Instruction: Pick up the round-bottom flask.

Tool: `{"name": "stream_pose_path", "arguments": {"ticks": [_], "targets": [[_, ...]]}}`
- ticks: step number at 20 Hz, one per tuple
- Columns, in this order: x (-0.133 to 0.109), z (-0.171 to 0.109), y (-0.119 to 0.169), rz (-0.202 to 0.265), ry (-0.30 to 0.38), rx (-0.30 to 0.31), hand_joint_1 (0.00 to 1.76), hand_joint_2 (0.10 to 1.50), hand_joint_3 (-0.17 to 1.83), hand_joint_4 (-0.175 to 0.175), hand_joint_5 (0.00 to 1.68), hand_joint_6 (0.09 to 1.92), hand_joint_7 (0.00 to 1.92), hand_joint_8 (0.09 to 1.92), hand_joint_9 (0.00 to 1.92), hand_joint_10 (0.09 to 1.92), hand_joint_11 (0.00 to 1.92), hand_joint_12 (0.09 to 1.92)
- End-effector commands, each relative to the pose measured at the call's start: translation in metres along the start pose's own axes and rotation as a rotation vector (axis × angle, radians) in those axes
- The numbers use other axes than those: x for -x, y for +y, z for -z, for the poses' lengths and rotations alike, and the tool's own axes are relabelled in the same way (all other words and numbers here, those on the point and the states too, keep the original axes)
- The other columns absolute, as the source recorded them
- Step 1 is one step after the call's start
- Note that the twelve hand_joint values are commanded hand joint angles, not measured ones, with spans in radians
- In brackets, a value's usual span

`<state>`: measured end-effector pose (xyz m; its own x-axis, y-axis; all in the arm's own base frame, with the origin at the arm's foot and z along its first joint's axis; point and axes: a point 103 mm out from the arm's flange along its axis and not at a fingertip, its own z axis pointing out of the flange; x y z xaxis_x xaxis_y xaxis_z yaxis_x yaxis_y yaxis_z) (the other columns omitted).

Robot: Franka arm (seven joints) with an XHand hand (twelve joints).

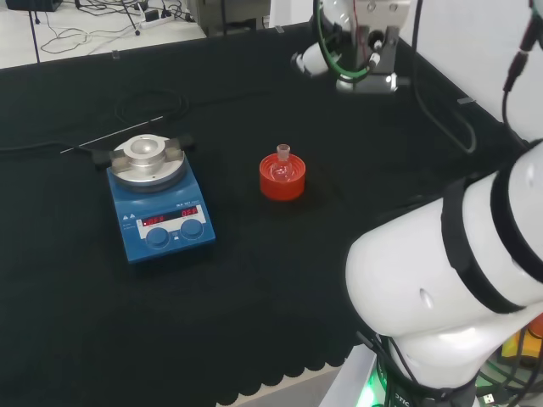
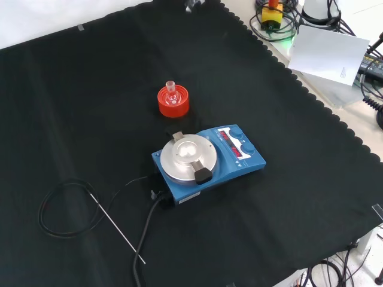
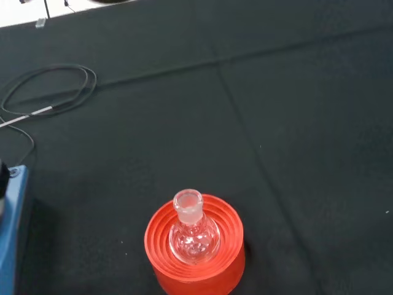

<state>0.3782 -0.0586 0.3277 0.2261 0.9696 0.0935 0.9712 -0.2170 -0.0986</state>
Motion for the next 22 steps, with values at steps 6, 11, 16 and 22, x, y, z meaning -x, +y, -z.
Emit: {"name": "stream_pose_path", "arguments": {"ticks": [6,11,16,22], "targets": [[0.007,-0.125,0.052,-0.011,0.101,-0.052,0.82,0.7,0.55,-0.042,0.56,0.23,0.31,0.72,0.51,0.69,0.14,1.4],[0.003,-0.152,0.053,-0.017,0.171,-0.079,0.83,0.67,0.56,-0.043,0.57,0.24,0.33,0.72,0.52,0.69,0.15,1.4],[-0.001,-0.175,0.052,-0.022,0.2,-0.109,0.83,0.66,0.56,-0.044,0.59,0.26,0.33,0.73,0.52,0.69,0.15,1.4],[0.004,-0.192,0.055,-0.024,0.245,-0.147,0.84,0.64,0.56,-0.041,0.65,0.3,0.33,0.73,0.52,0.68,0.15,1.4]]}}
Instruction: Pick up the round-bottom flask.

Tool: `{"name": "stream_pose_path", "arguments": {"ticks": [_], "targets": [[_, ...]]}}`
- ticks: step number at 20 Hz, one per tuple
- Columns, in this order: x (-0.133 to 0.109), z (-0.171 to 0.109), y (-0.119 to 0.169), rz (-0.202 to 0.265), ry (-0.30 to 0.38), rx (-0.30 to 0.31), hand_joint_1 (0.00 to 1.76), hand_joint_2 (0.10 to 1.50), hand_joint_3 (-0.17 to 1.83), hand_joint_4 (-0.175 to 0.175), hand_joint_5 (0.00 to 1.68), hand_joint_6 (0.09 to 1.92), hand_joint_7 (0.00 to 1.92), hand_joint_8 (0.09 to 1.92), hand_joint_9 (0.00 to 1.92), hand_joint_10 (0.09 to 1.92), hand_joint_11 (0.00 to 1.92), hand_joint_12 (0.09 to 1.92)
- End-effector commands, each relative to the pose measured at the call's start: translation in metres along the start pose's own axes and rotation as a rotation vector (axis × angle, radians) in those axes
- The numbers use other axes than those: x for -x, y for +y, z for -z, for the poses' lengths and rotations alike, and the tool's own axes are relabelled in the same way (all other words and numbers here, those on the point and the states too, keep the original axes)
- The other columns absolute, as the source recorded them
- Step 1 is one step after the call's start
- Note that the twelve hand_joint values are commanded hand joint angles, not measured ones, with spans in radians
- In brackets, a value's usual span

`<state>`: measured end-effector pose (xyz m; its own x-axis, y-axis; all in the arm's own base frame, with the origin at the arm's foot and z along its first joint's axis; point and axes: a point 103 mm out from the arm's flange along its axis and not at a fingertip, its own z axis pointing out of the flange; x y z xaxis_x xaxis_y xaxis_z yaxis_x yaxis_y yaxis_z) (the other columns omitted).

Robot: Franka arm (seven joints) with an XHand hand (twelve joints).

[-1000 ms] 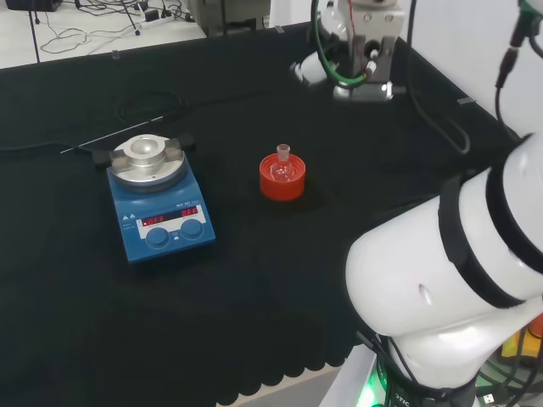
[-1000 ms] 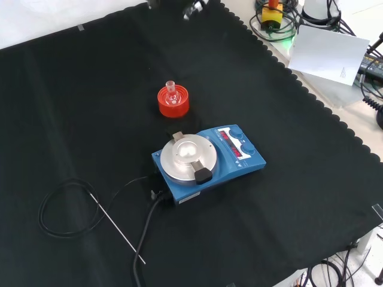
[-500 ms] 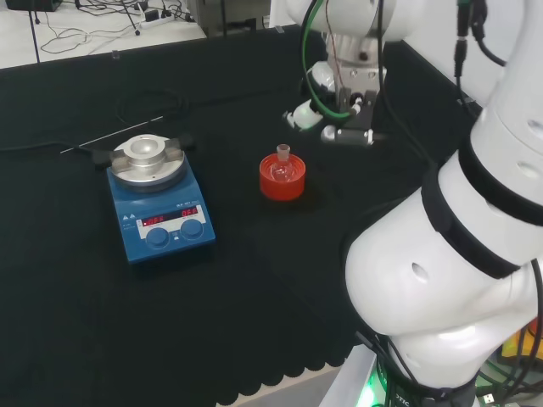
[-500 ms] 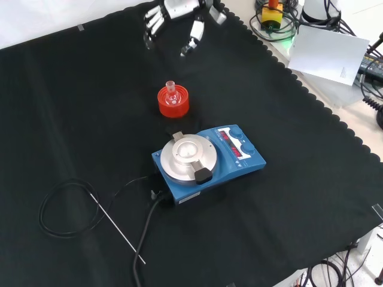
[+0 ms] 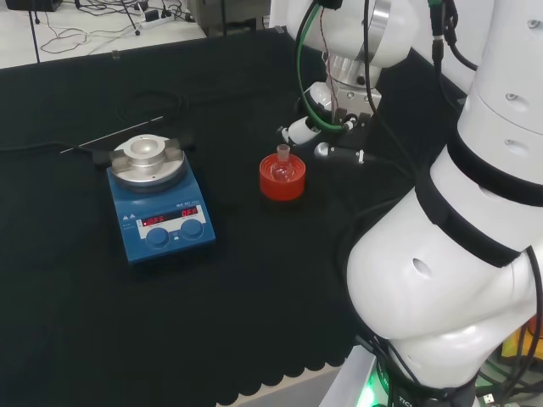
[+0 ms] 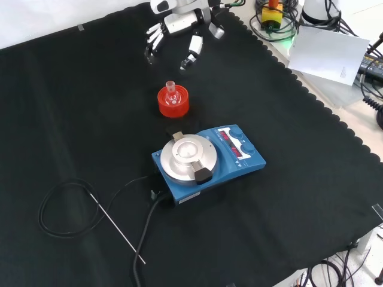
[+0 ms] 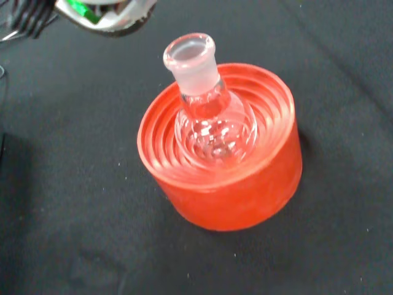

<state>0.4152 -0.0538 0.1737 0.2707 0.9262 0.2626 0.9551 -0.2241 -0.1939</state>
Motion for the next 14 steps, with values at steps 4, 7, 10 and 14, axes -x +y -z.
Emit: {"name": "stream_pose_path", "arguments": {"ticks": [4,7,10,14], "targets": [[0.014,-0.047,0.014,-0.002,0.071,-0.081,0.85,0.63,0.57,-0.041,0.62,0.42,0.31,0.73,0.51,0.68,0.15,1.4],[0.014,-0.053,0.016,-0.003,0.07,-0.093,0.85,0.63,0.57,-0.04,0.6,0.48,0.3,0.73,0.5,0.68,0.14,1.41],[0.015,-0.06,0.018,-0.006,0.069,-0.104,0.85,0.63,0.57,-0.04,0.58,0.51,0.3,0.73,0.5,0.69,0.14,1.41],[0.018,-0.063,0.02,-0.009,0.072,-0.1,0.85,0.63,0.57,-0.04,0.58,0.53,0.3,0.73,0.5,0.69,0.14,1.41]]}}
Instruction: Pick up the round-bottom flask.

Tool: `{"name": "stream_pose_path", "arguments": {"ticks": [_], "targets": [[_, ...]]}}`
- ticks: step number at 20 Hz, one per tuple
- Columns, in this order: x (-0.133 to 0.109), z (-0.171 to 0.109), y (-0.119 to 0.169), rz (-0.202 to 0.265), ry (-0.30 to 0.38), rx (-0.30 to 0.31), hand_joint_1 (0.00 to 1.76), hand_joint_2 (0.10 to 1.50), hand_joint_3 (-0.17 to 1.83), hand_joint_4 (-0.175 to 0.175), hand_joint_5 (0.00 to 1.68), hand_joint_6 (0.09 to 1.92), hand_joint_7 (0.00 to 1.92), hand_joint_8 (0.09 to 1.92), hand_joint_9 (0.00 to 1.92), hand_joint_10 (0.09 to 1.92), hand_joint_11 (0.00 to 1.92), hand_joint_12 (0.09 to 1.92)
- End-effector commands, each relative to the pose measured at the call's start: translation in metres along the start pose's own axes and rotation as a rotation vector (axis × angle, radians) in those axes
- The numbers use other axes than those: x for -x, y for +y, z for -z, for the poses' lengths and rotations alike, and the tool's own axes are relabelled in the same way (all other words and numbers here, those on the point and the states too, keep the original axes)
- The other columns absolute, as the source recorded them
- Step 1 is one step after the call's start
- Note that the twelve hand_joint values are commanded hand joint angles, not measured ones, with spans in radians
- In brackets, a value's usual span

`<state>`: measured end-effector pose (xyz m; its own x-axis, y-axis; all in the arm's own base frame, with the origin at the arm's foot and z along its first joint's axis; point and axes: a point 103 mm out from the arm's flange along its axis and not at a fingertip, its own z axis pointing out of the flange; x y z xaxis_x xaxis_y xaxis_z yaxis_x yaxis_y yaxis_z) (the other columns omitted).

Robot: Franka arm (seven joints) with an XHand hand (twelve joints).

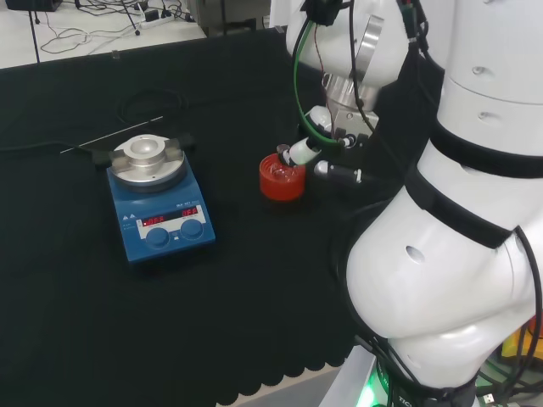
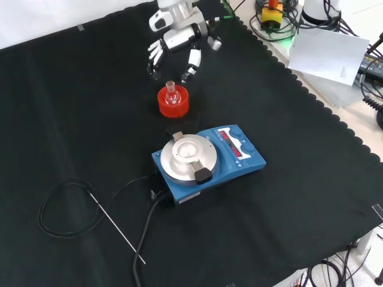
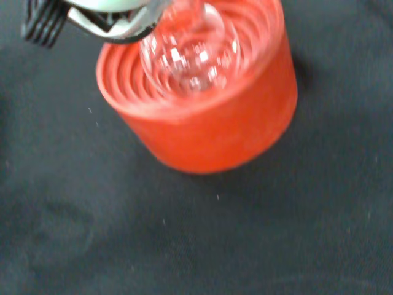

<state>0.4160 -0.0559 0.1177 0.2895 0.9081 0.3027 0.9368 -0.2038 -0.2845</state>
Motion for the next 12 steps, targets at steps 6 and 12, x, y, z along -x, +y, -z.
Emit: {"name": "stream_pose_path", "arguments": {"ticks": [6,12], "targets": [[0.0004,-0.0083,0.0136,0.026,0.032,0.003,0.85,0.62,0.57,-0.039,0.56,0.53,0.3,0.74,0.5,0.69,0.14,1.41],[-0.0069,-0.0116,0.0183,0.013,0.0,0.039,0.86,0.62,0.57,-0.04,0.58,0.55,0.31,0.74,0.5,0.7,0.15,1.41]]}}
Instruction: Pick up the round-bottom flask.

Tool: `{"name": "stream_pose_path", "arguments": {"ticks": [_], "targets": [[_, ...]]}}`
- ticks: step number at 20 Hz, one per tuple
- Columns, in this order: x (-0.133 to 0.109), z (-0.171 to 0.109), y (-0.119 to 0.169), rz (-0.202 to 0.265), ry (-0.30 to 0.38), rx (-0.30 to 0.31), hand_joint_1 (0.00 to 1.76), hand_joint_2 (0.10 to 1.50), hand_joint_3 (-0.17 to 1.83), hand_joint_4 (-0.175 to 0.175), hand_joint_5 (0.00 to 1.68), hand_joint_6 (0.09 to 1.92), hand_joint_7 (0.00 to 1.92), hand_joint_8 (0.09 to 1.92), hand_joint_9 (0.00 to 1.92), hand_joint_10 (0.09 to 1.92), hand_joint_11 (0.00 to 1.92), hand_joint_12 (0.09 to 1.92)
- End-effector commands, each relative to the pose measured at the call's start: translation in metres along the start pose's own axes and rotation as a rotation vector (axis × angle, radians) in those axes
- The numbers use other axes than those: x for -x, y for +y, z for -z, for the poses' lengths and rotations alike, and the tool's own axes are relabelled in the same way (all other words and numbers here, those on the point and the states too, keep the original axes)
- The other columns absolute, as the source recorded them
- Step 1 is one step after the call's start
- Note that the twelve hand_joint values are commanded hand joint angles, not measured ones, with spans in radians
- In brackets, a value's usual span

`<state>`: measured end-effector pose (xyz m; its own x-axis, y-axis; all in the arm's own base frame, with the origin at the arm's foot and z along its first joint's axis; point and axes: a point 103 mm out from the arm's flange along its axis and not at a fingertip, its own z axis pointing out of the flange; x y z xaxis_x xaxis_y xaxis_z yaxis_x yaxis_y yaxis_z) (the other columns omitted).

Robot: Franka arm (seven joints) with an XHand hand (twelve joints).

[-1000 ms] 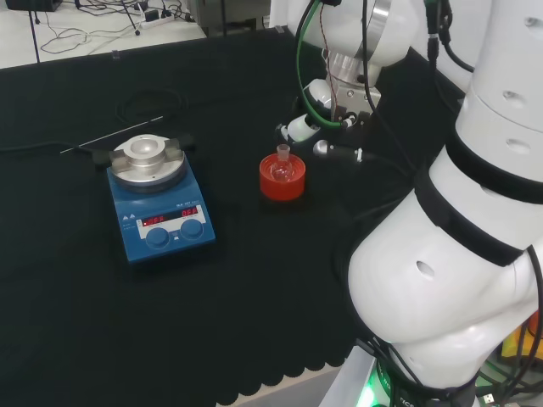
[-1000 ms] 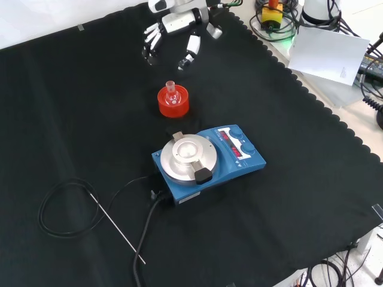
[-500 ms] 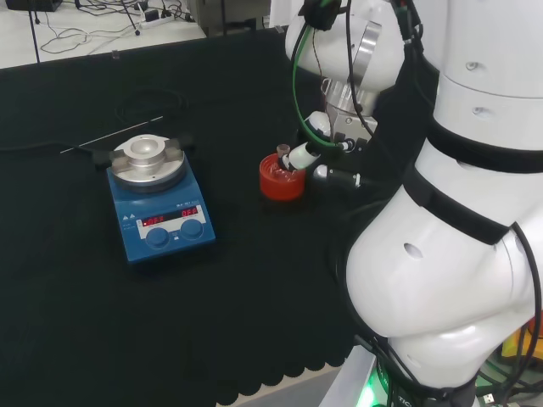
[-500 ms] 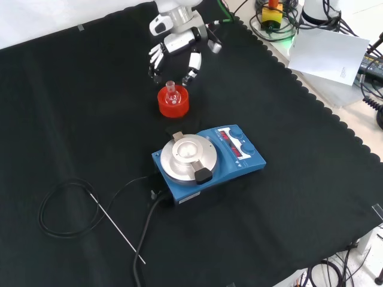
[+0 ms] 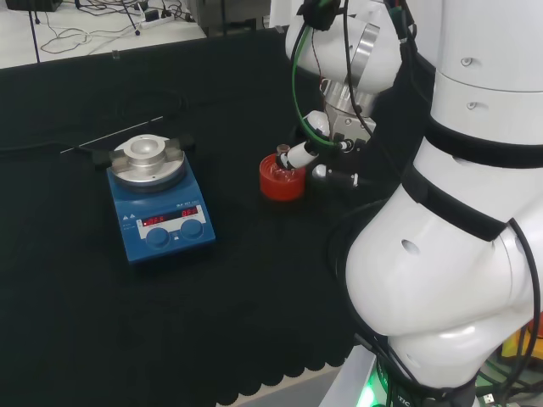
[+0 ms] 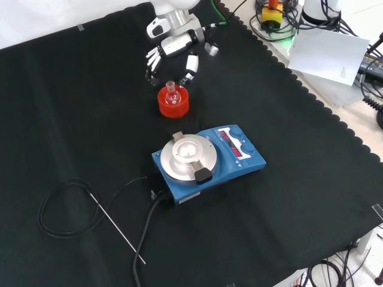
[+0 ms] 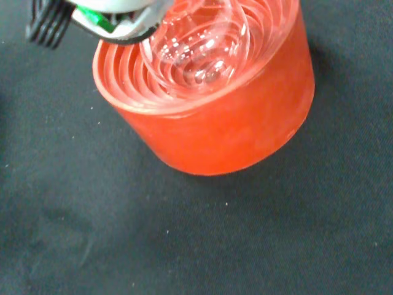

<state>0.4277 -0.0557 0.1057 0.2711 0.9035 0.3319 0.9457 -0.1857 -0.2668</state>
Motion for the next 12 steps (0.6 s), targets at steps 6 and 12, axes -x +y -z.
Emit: {"name": "stream_pose_path", "arguments": {"ticks": [6,12], "targets": [[-0.012,-0.008,0.009,-0.006,-0.04,0.037,0.87,0.61,0.57,-0.04,0.61,0.61,0.31,0.74,0.51,0.69,0.16,1.4],[-0.011,-0.008,0.012,-0.014,-0.053,0.036,0.88,0.61,0.57,-0.042,0.67,0.66,0.31,0.74,0.51,0.69,0.18,1.4]]}}
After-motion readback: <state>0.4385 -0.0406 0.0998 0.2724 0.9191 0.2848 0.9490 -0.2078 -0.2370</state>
